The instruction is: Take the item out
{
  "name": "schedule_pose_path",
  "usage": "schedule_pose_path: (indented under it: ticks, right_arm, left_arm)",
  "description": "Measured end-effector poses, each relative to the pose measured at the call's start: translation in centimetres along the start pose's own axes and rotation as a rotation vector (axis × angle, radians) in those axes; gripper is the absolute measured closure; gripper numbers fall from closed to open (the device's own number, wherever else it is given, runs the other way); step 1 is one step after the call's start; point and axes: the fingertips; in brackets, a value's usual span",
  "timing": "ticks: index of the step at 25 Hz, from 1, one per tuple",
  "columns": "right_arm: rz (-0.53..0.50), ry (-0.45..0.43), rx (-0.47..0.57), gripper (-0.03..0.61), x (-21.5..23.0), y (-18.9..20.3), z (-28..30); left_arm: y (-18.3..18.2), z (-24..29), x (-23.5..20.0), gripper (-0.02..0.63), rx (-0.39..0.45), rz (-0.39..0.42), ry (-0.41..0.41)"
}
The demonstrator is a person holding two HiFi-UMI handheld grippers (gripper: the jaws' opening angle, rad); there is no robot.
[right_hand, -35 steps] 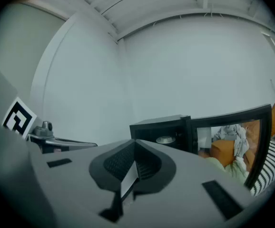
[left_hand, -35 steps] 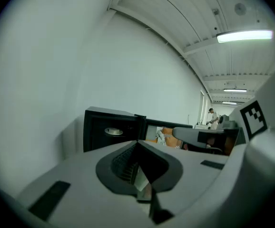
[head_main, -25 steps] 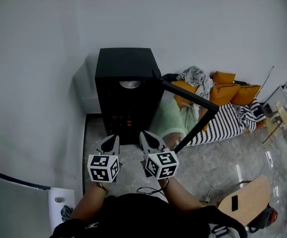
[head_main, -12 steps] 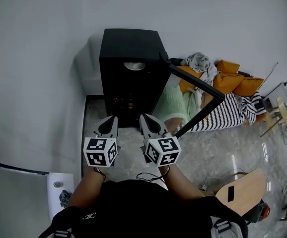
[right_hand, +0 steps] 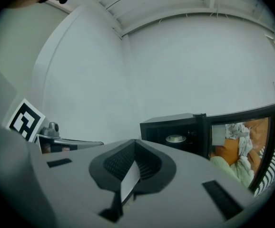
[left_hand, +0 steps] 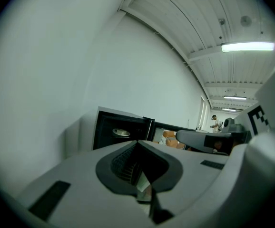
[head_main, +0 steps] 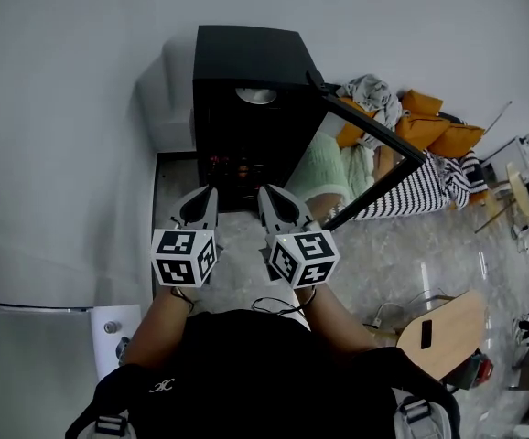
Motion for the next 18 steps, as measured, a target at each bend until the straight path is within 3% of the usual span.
schedule_pose_path:
  ticks: [11,18]
  right_arm:
    - [0.012,0.056,-0.004,0.572,-4.6,1.5,2.2]
    - [0.013,0.087,-0.025,0.572,-4.7,2.6,2.6]
  left_arm:
    - [0.6,-1.8,-4.2,0.604,-0.027,0.005,0.068]
    - [1.8,-2.1,-5.8,0.604,-0.057,-0.004,0.070]
Point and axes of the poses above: the fingertips, and each gripper's own axes: z forward along the fingers, x to its right, y out of its underside
